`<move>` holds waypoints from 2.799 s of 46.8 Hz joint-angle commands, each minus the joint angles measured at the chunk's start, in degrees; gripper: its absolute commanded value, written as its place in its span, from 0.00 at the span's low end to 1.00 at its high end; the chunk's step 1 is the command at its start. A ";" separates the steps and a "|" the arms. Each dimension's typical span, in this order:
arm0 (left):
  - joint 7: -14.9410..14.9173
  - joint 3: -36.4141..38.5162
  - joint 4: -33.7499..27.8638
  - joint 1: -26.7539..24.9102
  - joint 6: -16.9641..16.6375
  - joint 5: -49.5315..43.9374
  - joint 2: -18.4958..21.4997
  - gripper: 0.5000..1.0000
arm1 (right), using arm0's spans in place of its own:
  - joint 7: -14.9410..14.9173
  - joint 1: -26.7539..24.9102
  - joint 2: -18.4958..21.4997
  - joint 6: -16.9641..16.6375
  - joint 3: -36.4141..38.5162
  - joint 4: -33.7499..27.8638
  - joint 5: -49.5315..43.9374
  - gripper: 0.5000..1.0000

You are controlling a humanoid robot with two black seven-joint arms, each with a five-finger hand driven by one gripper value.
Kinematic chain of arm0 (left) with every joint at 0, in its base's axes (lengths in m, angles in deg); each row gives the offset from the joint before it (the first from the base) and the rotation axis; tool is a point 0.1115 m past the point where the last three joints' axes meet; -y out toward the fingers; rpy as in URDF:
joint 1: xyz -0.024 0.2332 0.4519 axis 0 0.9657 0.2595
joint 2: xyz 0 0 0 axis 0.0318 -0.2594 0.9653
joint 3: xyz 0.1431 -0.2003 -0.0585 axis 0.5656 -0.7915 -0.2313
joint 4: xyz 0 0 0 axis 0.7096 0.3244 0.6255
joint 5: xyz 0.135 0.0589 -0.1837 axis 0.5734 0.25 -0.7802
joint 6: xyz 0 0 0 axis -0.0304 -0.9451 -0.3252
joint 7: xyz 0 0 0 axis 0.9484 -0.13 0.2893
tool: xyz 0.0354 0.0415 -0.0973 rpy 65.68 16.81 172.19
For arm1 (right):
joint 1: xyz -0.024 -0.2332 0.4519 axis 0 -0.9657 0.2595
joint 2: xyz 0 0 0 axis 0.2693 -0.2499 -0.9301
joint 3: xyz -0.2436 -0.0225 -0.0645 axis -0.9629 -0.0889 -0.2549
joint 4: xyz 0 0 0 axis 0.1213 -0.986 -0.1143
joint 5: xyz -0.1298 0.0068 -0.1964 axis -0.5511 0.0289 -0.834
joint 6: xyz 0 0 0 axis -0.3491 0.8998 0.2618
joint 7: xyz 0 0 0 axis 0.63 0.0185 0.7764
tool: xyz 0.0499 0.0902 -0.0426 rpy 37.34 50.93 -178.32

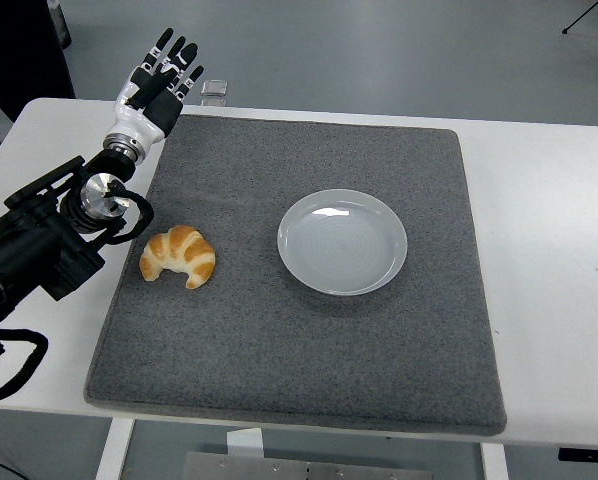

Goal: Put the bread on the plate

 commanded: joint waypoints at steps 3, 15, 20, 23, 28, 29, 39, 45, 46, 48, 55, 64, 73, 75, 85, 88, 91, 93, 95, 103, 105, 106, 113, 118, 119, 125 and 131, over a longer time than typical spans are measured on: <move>0.00 0.09 -0.08 0.09 -0.09 0.09 -0.02 1.00 | 0.00 0.00 0.00 0.00 0.00 0.00 -0.01 0.90; 0.00 0.18 0.00 -0.26 -0.09 0.27 0.07 1.00 | 0.00 0.00 0.00 0.00 0.00 0.00 0.08 0.90; 0.00 0.26 0.00 -0.88 0.35 0.36 0.86 1.00 | 0.00 0.00 0.00 0.00 0.00 0.00 0.00 0.90; -0.09 0.26 -0.08 -1.23 0.88 0.36 1.74 1.00 | 0.00 0.00 0.00 0.00 0.00 0.00 -0.01 0.90; 0.00 2.02 -0.52 -1.67 1.32 0.36 3.14 1.00 | 0.00 0.00 0.00 0.00 0.00 0.00 -0.01 0.90; -0.09 2.63 -0.87 -1.93 1.32 0.36 3.41 1.00 | 0.00 0.00 0.00 0.00 0.00 0.00 -0.01 0.90; 0.00 10.72 -8.16 -4.30 1.32 0.36 9.29 1.00 | 0.00 0.00 0.00 0.00 0.00 0.00 -0.01 0.90; -0.44 14.14 -8.78 -5.89 1.41 2.11 9.56 1.00 | 0.00 0.00 0.00 0.00 0.00 0.00 -0.01 0.90; -0.53 14.93 -8.78 -6.24 1.32 3.07 9.56 1.00 | 0.00 0.00 0.00 0.00 0.00 0.00 -0.01 0.90; -0.53 15.90 -8.87 -6.77 1.32 5.44 9.65 1.00 | 0.00 0.00 0.00 0.00 0.00 0.00 -0.01 0.90; -0.70 16.61 -12.38 -7.03 1.32 19.50 11.49 1.00 | 0.00 0.00 0.00 0.00 0.00 0.00 -0.01 0.91; -0.70 16.96 -19.06 -6.59 1.32 34.00 14.83 1.00 | 0.00 0.00 0.00 0.00 0.00 0.00 -0.01 0.90; -0.70 20.91 -27.23 -7.73 1.84 43.15 20.89 1.00 | 0.00 0.00 0.00 0.00 0.00 0.00 -0.01 0.91; -0.70 23.19 -28.99 -9.48 1.93 44.47 22.65 1.00 | 0.00 0.00 0.00 0.00 0.00 0.00 -0.01 0.90; -0.70 33.21 -31.46 -16.43 2.63 47.02 28.36 1.00 | 0.00 0.00 0.00 0.00 0.00 0.00 -0.01 0.90; -0.70 36.46 -32.25 -18.98 4.56 48.60 30.03 1.00 | 0.00 0.00 0.00 0.00 0.00 0.00 -0.01 0.90; -0.70 39.19 -33.56 -21.35 5.89 50.53 31.62 1.00 | 0.00 0.00 0.00 0.00 0.00 0.00 -0.01 0.90; -0.70 40.86 -34.44 -22.32 5.98 52.29 32.50 1.00 | 0.00 0.00 0.00 0.00 0.00 0.00 -0.01 0.90; -0.61 42.36 -34.97 -23.02 6.06 55.01 32.85 1.00 | 0.00 0.00 0.00 0.00 0.00 0.00 -0.01 0.90; -0.35 44.03 -35.15 -23.82 5.98 66.97 32.59 1.00 | 0.00 0.00 0.00 0.00 0.00 0.00 -0.01 0.90; -0.35 44.12 -35.24 -23.82 5.89 68.20 32.50 1.00 | 0.00 0.00 0.00 0.00 0.00 0.00 -0.01 0.90; -0.35 44.12 -35.33 -23.82 5.89 68.82 32.41 1.00 | 0.00 0.00 0.00 0.00 0.00 0.00 -0.01 0.90; -0.53 44.21 -39.10 -23.91 5.89 73.74 32.76 1.00 | 0.00 0.00 0.00 0.00 0.00 0.00 -0.01 0.90; -0.53 45.00 -43.14 -23.91 6.33 75.67 34.25 1.00 | 0.00 0.00 0.00 0.00 0.00 0.00 -0.01 0.90; -0.53 45.26 -43.67 -23.99 6.50 75.85 34.69 1.00 | 0.00 0.00 0.00 0.00 0.00 0.00 -0.01 0.90; -0.53 45.44 -45.17 -24.87 8.87 76.20 36.10 1.00 | 0.00 0.00 0.00 0.00 0.00 0.00 -0.01 0.90; -0.35 45.53 -45.00 -25.49 10.55 76.56 37.77 1.00 | 0.00 0.00 0.00 0.00 0.00 0.00 -0.01 0.90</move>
